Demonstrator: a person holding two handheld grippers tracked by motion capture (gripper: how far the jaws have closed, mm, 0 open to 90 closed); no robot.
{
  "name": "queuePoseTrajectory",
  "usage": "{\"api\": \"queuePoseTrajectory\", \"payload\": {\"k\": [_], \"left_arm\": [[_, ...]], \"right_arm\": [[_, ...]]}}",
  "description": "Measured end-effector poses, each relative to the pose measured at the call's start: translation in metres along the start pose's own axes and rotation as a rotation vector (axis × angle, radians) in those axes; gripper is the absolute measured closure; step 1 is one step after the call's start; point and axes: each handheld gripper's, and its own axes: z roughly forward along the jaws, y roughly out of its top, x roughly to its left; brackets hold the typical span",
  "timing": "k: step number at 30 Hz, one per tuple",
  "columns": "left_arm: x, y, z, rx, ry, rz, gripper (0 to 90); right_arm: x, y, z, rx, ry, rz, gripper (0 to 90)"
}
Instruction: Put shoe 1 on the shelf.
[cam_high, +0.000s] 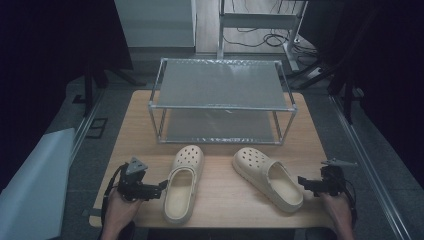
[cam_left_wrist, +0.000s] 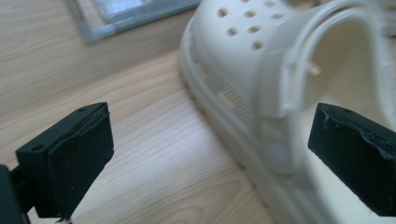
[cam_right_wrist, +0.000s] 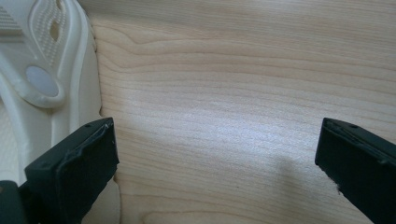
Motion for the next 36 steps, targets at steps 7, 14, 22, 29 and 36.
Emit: {"api": "queuePoseTrajectory", "payload": {"k": [7, 14, 22, 29, 36], "left_arm": [[-0.014, 0.01, 0.01, 0.039, -0.009, 0.021, 3.4], [-0.021, 0.015, 0.034, 0.091, -0.001, 0.025, 10.9], [-0.024, 0.017, 0.052, 0.136, 0.025, 0.022, 23.4], [-0.023, 0.019, 0.06, 0.182, 0.025, 0.011, 47.9], [-0.017, 0.018, 0.057, 0.187, 0.049, -0.022, 68.8]], "right_arm": [[0.0, -0.001, 0.002, -0.009, 0.015, 0.017, 0.0], [0.0, -0.001, 0.003, -0.007, 0.018, 0.027, 0.0], [0.0, -0.002, 0.005, -0.011, 0.021, 0.039, 0.0], [-0.002, -0.003, 0.006, -0.007, 0.029, 0.052, 0.0], [-0.001, -0.003, 0.008, 0.003, 0.032, 0.044, 0.0]]}}
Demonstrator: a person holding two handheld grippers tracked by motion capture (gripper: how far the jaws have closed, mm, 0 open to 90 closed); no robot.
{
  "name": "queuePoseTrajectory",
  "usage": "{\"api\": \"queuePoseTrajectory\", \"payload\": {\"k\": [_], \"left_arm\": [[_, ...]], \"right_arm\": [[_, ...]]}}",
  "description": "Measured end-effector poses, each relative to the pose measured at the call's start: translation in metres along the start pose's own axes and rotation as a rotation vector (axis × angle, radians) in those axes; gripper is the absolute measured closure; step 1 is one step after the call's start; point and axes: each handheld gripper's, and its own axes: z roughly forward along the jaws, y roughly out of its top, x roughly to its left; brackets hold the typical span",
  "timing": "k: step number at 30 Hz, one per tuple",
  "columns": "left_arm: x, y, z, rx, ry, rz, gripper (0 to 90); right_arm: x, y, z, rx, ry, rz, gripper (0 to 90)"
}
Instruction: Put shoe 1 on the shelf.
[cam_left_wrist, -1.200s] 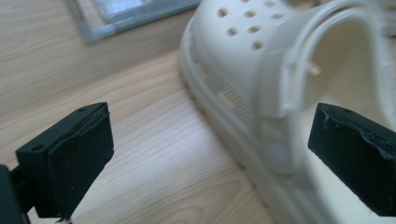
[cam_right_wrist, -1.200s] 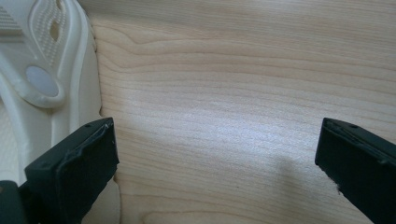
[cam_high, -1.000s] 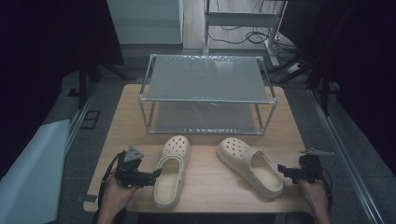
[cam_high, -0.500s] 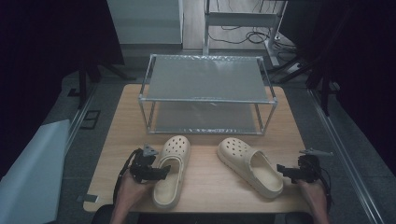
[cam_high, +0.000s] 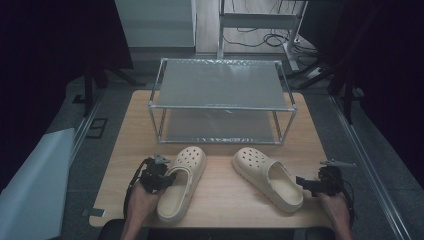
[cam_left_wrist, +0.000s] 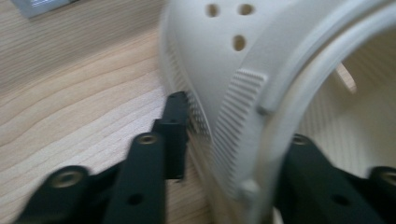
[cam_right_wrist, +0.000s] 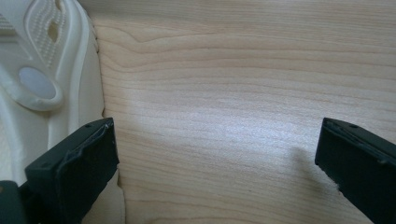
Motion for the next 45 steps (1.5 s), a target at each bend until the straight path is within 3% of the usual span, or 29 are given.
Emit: {"api": "queuePoseTrajectory", "payload": {"k": [3, 8, 10, 16, 21, 26, 31, 45], "left_arm": [[0.002, 0.0, -0.001, 0.01, 0.007, 0.011, 74.5], [0.006, 0.002, -0.002, 0.018, -0.007, -0.007, 76.8], [0.01, 0.001, -0.002, 0.014, -0.027, -0.028, 77.1], [0.024, 0.0, -0.006, -0.011, -0.151, -0.117, 77.8], [0.028, 0.005, -0.011, -0.021, -0.154, -0.129, 77.8], [0.034, 0.011, -0.016, -0.034, -0.199, -0.15, 77.8], [0.035, 0.019, -0.022, -0.044, -0.218, -0.154, 77.7], [0.039, 0.057, -0.043, -0.06, -0.281, -0.154, 77.7]], "right_arm": [[0.001, 0.0, 0.001, 0.004, -0.002, -0.005, 0.0], [0.0, 0.0, 0.001, 0.009, -0.006, -0.008, 0.0], [0.0, 0.0, 0.001, 0.009, -0.006, -0.007, 0.0], [0.0, 0.0, 0.001, 0.002, -0.005, -0.008, 0.0], [-0.001, -0.001, 0.001, -0.006, -0.005, -0.003, 0.0], [0.0, -0.001, 0.0, -0.013, -0.004, -0.006, 0.0], [-0.001, -0.001, 0.0, -0.02, 0.0, -0.007, 0.0], [-0.004, -0.002, 0.002, -0.023, 0.015, 0.013, 0.0]]}}
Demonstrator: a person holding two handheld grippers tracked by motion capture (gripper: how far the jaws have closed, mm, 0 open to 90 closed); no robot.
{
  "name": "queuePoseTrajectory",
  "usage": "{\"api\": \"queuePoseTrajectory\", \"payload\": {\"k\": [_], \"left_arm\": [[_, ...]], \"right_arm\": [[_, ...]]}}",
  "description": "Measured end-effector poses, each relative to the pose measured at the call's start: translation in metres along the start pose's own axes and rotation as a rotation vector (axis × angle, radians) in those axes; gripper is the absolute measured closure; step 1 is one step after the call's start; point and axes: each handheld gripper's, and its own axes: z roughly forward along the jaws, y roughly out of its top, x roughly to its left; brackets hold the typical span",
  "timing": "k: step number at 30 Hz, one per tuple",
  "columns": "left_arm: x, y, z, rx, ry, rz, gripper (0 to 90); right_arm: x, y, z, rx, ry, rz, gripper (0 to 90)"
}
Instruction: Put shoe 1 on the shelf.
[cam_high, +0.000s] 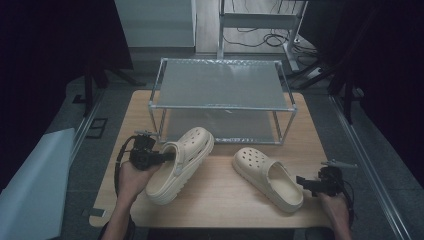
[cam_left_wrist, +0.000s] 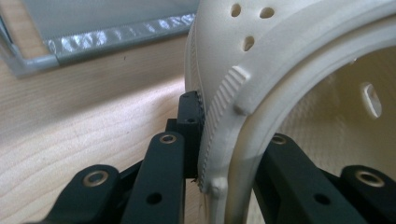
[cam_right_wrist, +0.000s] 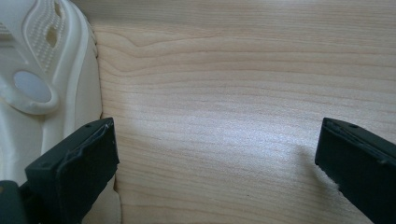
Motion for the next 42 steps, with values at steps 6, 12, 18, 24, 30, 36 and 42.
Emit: {"api": "queuePoseTrajectory", "payload": {"k": [6, 12, 18, 24, 30, 36, 42], "left_arm": [[-0.004, 0.013, -0.006, -0.004, -0.031, 0.002, 77.6], [-0.01, 0.029, -0.013, -0.007, -0.035, 0.014, 77.6], [-0.016, 0.044, -0.02, -0.012, -0.048, 0.019, 77.6], [-0.019, 0.06, -0.026, -0.023, -0.058, 0.009, 77.6], [-0.023, 0.075, -0.032, -0.042, -0.076, -0.005, 77.6], [-0.023, 0.089, -0.033, -0.059, -0.09, -0.029, 77.6], [-0.021, 0.108, -0.034, -0.089, -0.11, -0.065, 77.6]], "right_arm": [[0.0, 0.0, 0.0, 0.001, 0.003, 0.0, 0.0], [-0.001, -0.001, 0.001, 0.003, 0.005, 0.001, 0.0], [-0.002, -0.001, 0.002, 0.004, 0.004, 0.008, 0.0], [-0.003, -0.002, 0.002, 0.006, 0.004, 0.012, 0.0], [-0.004, -0.002, 0.002, 0.008, 0.002, 0.017, 0.0], [-0.005, -0.002, 0.002, 0.009, 0.0, 0.024, 0.0], [-0.007, -0.003, 0.003, 0.011, -0.004, 0.022, 0.0]]}}
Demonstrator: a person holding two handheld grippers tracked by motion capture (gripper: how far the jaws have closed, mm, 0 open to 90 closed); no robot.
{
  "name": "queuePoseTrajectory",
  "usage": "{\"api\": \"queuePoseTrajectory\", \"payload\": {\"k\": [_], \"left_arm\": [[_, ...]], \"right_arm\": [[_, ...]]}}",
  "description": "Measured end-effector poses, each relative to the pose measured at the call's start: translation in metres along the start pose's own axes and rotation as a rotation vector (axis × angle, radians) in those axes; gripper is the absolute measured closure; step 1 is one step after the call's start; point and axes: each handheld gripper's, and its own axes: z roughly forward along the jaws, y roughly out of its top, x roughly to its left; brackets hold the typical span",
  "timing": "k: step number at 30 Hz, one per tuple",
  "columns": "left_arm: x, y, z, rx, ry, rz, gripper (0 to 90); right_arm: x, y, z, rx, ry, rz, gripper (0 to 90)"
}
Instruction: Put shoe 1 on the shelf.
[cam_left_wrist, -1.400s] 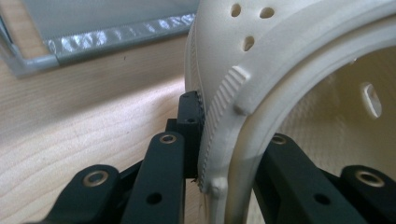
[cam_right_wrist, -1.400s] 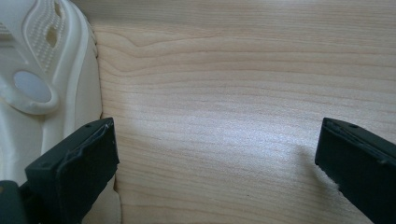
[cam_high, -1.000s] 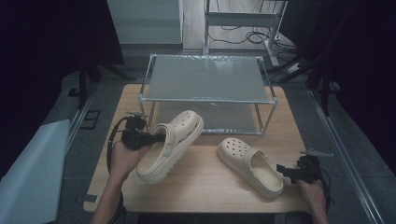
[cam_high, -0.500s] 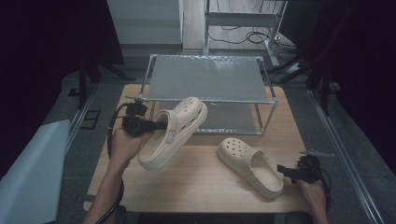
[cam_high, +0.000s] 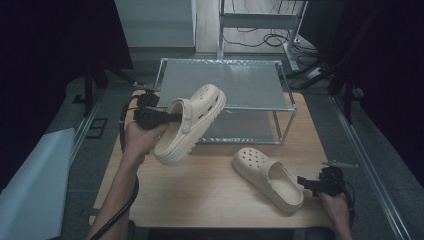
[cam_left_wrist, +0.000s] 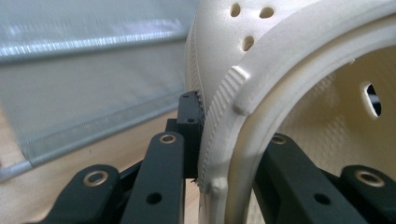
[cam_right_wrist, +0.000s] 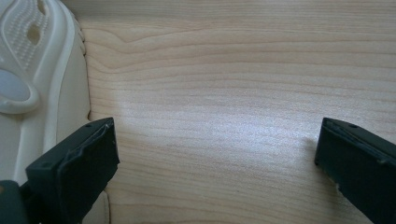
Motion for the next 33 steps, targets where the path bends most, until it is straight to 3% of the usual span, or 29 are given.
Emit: {"api": "queuePoseTrajectory", "payload": {"k": [18, 29, 33], "left_arm": [[0.005, 0.041, 0.024, -0.065, 0.017, -0.1, 77.5], [0.008, 0.073, 0.041, -0.146, 0.1, -0.142, 77.2], [0.012, 0.084, 0.048, -0.171, 0.136, -0.177, 77.1]], "right_arm": [[-0.002, 0.0, 0.0, 0.001, 0.002, 0.015, 0.0], [-0.004, 0.0, -0.001, -0.011, -0.001, 0.025, 0.2], [-0.004, 0.0, -0.001, -0.016, 0.001, 0.022, 0.2]]}}
